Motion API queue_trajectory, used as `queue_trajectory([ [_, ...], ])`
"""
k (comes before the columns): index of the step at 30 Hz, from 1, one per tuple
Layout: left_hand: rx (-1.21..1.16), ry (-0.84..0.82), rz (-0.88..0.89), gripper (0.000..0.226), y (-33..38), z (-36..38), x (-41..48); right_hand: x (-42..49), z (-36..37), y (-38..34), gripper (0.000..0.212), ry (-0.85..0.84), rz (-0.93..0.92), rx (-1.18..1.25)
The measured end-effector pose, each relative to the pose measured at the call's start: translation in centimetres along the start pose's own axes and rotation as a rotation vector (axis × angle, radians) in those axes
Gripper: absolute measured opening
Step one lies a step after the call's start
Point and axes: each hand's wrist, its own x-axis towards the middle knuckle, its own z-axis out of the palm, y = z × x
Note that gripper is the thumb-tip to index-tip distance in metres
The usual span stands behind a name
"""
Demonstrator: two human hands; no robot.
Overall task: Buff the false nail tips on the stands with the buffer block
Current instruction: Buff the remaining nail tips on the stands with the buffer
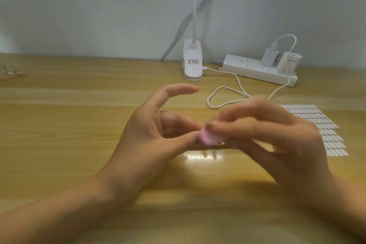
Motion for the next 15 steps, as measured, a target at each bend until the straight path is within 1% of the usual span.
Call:
queue_trajectory([
  [3,-0.076,-0.020,-0.045,0.067,-0.1,0.1,0.0,-0.1,0.0,-0.2,0.023,0.017,-0.015,-0.003],
  [6,-0.088,-0.034,-0.047,0.067,0.1,0.2,-0.1,-0.1,-0.2,0.3,0.021,0.016,-0.018,0.002],
  [9,-0.080,-0.044,-0.012,0.068,0.4,0.0,0.1,0.2,-1.1,1.3,0.027,0.086,0.066,0.024],
  [11,-0.051,-0.024,0.023,0.063,0.5,-0.2,0.2,0.4,-1.4,1.5,0.027,0.092,0.072,0.044],
  [15,-0.014,0.020,0.034,0.054,0.3,-0.4,0.2,0.4,-1.1,1.0,0.025,0.054,0.056,0.090],
])
